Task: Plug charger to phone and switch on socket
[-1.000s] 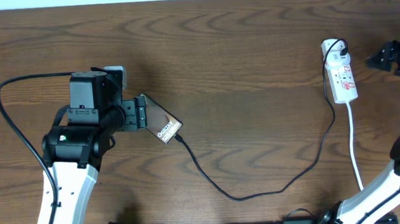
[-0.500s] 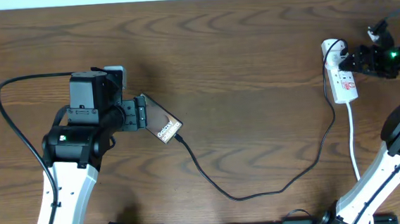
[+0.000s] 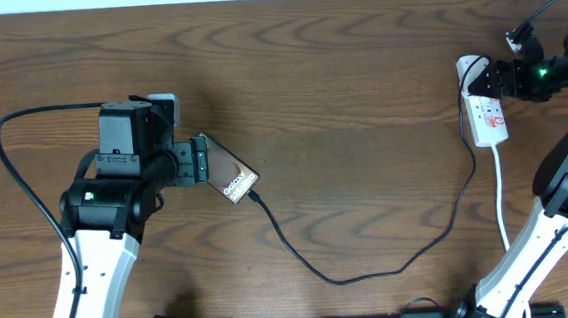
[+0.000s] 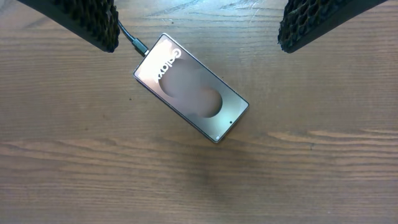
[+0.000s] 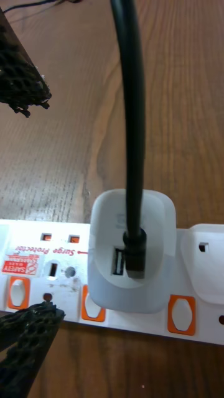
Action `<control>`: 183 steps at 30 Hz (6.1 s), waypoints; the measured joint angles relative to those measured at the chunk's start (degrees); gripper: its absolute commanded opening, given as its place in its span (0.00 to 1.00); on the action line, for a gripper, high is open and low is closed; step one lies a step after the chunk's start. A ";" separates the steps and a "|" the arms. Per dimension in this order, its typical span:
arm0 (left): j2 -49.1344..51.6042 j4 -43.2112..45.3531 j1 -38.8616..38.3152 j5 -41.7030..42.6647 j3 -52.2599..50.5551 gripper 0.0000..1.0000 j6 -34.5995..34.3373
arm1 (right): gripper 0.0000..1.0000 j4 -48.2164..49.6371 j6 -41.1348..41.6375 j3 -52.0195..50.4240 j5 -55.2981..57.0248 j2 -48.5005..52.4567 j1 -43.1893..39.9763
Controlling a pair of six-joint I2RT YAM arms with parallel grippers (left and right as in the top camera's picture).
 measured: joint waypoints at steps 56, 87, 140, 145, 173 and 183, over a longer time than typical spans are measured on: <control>0.00 -0.02 0.00 0.00 0.00 0.83 0.00 | 0.99 9.51 3.10 -7.67 -1.46 0.28 1.07; 0.00 0.00 0.00 0.00 0.00 0.83 0.00 | 0.99 11.58 5.11 -6.56 1.46 0.31 1.57; 0.00 0.00 0.00 0.00 0.00 0.83 0.02 | 0.99 11.82 8.72 -6.62 6.71 0.28 4.50; 0.00 0.00 0.00 0.00 0.00 0.83 0.02 | 0.99 14.10 8.76 -8.28 6.40 -0.39 4.66; 0.00 0.00 0.00 0.00 0.00 0.83 0.20 | 0.99 9.62 11.74 -10.91 -1.66 -1.62 6.14; 0.00 0.00 0.00 0.00 0.00 0.83 0.66 | 0.99 9.46 11.72 -11.80 -1.75 -1.55 6.56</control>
